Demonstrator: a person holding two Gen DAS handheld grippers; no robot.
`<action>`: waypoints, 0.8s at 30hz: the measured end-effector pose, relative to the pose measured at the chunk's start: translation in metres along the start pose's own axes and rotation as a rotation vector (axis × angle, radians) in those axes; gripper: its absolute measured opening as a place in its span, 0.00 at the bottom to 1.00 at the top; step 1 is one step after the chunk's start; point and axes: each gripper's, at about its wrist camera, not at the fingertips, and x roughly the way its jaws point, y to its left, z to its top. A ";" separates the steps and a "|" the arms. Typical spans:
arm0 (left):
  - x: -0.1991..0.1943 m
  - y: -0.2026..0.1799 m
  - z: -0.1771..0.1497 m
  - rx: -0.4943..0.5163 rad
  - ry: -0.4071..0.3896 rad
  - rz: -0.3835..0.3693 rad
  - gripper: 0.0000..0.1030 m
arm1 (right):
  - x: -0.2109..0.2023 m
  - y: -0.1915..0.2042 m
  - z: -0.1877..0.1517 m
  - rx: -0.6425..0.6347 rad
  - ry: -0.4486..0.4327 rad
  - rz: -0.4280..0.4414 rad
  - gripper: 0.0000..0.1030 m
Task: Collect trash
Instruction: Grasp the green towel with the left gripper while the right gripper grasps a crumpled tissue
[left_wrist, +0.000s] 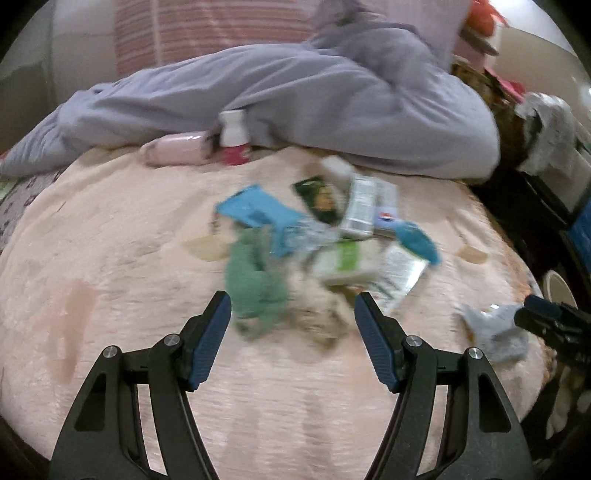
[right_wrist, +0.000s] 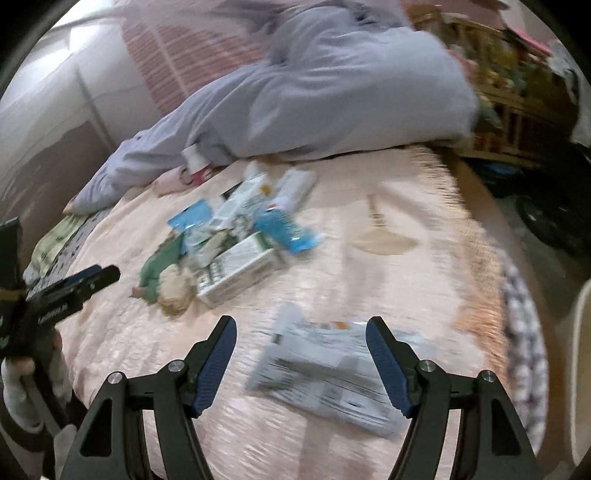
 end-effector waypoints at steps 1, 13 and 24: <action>0.003 0.007 0.000 -0.011 0.009 0.001 0.66 | 0.005 0.005 0.002 -0.012 0.007 0.007 0.68; 0.090 0.060 0.020 -0.205 0.129 -0.067 0.66 | 0.068 0.087 0.011 -0.192 0.103 0.141 0.68; 0.100 0.081 0.020 -0.243 0.173 -0.198 0.28 | 0.117 0.138 0.016 -0.293 0.137 0.211 0.64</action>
